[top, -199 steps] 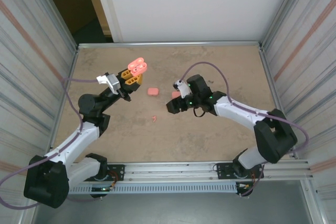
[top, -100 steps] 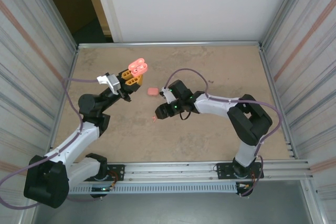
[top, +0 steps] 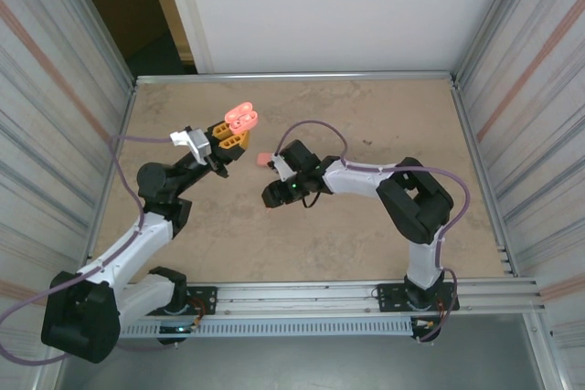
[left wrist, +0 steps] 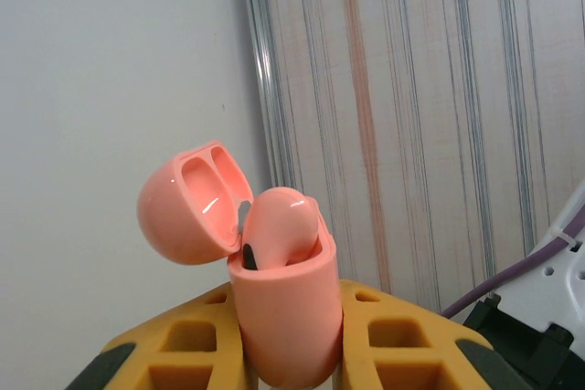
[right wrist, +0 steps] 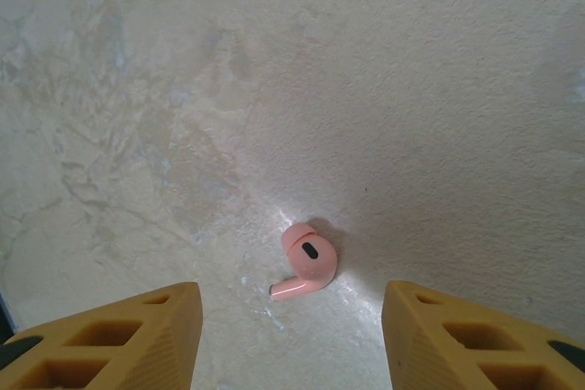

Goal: Insert the wireless bluetooth earbuds into the charging case

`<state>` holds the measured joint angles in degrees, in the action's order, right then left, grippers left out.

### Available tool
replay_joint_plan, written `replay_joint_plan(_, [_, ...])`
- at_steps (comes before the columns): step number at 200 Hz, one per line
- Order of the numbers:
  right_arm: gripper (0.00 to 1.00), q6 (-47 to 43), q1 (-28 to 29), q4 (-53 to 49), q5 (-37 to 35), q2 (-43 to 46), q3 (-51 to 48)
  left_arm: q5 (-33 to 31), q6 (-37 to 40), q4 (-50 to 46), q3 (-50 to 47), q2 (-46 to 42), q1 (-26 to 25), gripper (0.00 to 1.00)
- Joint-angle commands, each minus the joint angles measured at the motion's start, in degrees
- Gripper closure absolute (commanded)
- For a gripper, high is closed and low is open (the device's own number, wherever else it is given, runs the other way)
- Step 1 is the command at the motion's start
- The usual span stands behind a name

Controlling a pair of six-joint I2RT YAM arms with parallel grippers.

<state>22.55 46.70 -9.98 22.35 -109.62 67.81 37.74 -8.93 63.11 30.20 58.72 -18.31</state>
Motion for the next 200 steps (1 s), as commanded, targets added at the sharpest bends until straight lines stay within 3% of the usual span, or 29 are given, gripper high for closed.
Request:
replay_joint_plan(1, [0.49, 1.43, 0.94, -1.88, -0.18, -1.98, 2.31, 0.32, 1.08, 0.54, -0.04, -1.75, 0.45, 1.0])
replay_joint_plan(200, [0.59, 0.91, 2.66, -4.66, -0.6, -8.19, 6.32, -0.21, 1.72, -0.67, -0.14, -2.49, 0.44, 1.0])
